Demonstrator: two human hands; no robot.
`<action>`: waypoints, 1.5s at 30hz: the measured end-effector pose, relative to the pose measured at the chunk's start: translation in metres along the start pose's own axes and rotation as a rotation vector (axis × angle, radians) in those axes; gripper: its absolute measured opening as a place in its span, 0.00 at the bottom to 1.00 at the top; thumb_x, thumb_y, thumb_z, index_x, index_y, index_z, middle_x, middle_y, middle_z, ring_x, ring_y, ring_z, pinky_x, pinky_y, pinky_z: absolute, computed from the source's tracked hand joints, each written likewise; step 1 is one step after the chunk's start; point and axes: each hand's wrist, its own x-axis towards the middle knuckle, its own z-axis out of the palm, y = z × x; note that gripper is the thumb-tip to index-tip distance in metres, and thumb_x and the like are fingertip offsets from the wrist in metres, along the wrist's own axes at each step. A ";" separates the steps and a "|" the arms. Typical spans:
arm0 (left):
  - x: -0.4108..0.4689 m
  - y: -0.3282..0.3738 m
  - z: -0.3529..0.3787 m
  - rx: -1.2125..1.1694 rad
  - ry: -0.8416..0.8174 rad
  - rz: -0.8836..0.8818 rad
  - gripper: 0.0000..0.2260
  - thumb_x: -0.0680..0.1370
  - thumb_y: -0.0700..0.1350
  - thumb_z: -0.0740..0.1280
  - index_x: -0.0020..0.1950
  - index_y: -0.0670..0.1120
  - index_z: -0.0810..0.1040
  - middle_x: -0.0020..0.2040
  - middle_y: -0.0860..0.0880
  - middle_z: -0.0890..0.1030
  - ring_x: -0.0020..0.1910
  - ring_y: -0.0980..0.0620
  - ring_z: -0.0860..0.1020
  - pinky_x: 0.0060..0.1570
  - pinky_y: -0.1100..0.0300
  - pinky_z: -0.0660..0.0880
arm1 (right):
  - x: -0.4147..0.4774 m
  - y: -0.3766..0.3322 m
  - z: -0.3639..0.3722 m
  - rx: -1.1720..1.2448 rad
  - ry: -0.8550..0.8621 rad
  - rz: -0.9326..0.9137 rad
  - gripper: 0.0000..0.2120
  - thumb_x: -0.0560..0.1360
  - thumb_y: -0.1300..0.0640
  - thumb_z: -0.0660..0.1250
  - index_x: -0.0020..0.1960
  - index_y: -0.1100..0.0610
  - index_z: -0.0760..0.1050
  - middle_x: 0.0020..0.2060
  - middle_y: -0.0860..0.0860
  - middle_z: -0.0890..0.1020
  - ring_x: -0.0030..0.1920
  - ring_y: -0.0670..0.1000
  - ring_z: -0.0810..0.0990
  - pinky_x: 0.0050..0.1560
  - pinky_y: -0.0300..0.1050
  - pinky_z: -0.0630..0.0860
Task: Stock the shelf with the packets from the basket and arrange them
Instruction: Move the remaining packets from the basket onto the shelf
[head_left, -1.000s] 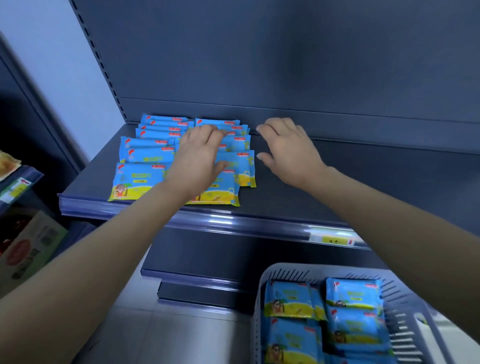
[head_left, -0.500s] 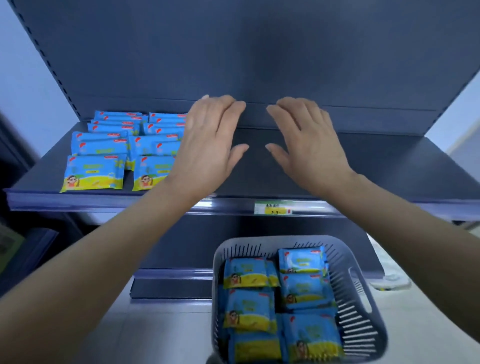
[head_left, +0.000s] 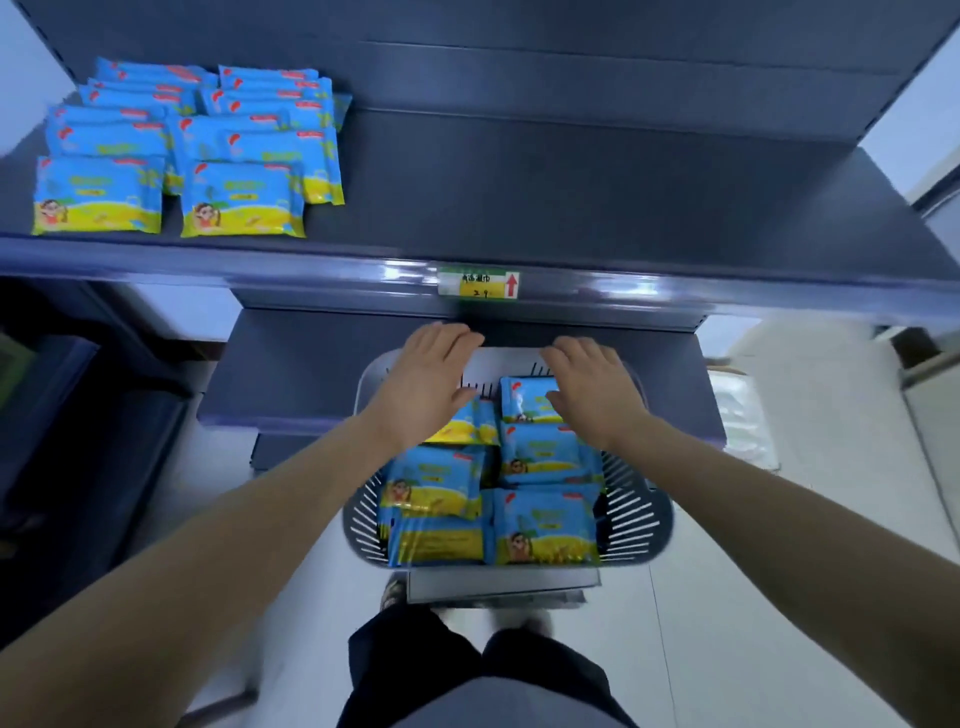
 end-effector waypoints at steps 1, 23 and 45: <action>-0.006 0.000 0.008 -0.005 -0.038 -0.030 0.28 0.62 0.44 0.79 0.58 0.37 0.76 0.52 0.39 0.79 0.53 0.41 0.75 0.58 0.53 0.68 | -0.001 0.004 0.012 -0.018 -0.052 0.006 0.23 0.77 0.56 0.61 0.70 0.59 0.63 0.67 0.57 0.68 0.67 0.59 0.66 0.65 0.52 0.61; -0.078 0.006 0.085 -0.017 -0.626 -0.345 0.27 0.75 0.50 0.68 0.70 0.44 0.65 0.67 0.43 0.68 0.68 0.43 0.64 0.66 0.52 0.59 | -0.001 0.007 0.102 -0.030 -0.546 -0.035 0.18 0.75 0.63 0.63 0.64 0.60 0.67 0.63 0.59 0.68 0.63 0.62 0.67 0.62 0.62 0.68; -0.019 0.002 0.012 -0.160 -0.773 -0.387 0.21 0.70 0.46 0.73 0.59 0.43 0.72 0.54 0.44 0.78 0.54 0.43 0.74 0.42 0.58 0.65 | 0.056 -0.010 -0.072 0.170 -0.070 -0.182 0.12 0.74 0.59 0.62 0.57 0.56 0.70 0.50 0.59 0.79 0.50 0.62 0.77 0.40 0.47 0.65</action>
